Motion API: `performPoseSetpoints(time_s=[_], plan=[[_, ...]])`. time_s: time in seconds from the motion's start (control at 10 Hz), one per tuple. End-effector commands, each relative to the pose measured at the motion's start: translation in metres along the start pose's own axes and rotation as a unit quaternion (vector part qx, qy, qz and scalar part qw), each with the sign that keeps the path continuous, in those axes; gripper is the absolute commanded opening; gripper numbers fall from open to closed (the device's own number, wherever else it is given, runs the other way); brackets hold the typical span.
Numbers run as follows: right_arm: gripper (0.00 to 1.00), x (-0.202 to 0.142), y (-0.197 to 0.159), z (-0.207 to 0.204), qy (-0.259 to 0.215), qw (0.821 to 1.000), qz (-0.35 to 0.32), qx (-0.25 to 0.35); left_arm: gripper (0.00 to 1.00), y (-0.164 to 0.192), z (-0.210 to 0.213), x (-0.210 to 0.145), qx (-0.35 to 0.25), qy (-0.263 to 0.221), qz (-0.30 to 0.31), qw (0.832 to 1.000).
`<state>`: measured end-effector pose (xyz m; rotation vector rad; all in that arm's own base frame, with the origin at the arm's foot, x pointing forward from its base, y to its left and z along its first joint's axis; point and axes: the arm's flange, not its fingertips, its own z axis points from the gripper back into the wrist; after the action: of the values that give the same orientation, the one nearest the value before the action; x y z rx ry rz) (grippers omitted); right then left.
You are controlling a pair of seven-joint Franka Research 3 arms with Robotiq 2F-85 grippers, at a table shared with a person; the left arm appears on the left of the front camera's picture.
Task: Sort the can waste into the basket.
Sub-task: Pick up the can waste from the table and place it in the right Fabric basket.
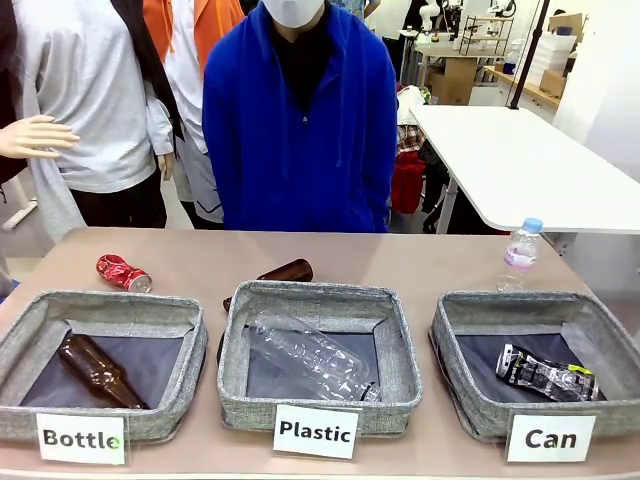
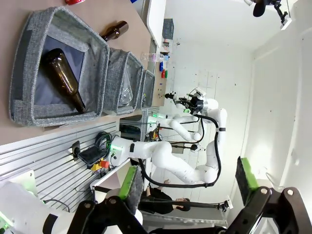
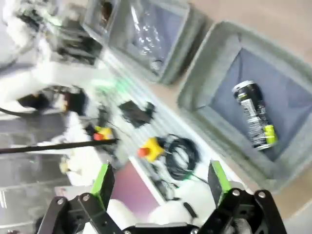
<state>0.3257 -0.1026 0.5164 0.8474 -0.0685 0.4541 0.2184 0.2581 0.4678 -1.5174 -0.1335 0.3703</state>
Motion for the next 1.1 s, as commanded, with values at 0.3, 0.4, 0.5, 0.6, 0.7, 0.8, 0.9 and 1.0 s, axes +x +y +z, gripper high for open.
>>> performPoseSetpoints(time_s=[0.3, 0.4, 0.5, 0.6, 0.7, 0.8, 0.9, 1.0], plan=[[1.0, -0.036, -0.055, 0.008, -0.054, 0.986, -0.103, 0.119, 1.0, -0.001, -0.001, 0.0, -0.01, 0.0, -0.009, 1.0], [1.0, -0.036, -0.055, 0.008, -0.054, 0.986, -0.103, 0.119, 1.0, -0.001, -0.001, 0.0, -0.01, 0.0, -0.009, 1.0], [1.0, -0.036, -0.055, 0.008, -0.054, 0.986, -0.103, 0.119, 1.0, -0.001, -0.001, 0.0, -0.01, 0.0, -0.009, 1.0], [1.0, -0.036, -0.055, 0.008, -0.054, 0.986, -0.103, 0.119, 1.0, -0.001, -0.001, 0.0, -0.01, 0.0, -0.009, 1.0], [1.0, -0.036, -0.055, 0.008, -0.054, 0.986, -0.103, 0.119, 1.0, -0.001, -0.001, 0.0, -0.01, 0.0, -0.009, 1.0], [1.0, -0.036, -0.055, 0.008, -0.054, 0.986, -0.103, 0.119, 1.0, -0.001, -0.001, 0.0, -0.01, 0.0, -0.009, 1.0], [1.0, -0.036, -0.055, 0.008, -0.054, 0.986, -0.103, 0.119, 1.0, -0.001, -0.001, 0.0, -0.01, 0.0, -0.009, 1.0], [1.0, -0.036, -0.055, 0.008, -0.054, 0.986, -0.103, 0.119, 1.0, -0.001, -0.001, 0.0, -0.01, 0.0, -0.009, 1.0]])
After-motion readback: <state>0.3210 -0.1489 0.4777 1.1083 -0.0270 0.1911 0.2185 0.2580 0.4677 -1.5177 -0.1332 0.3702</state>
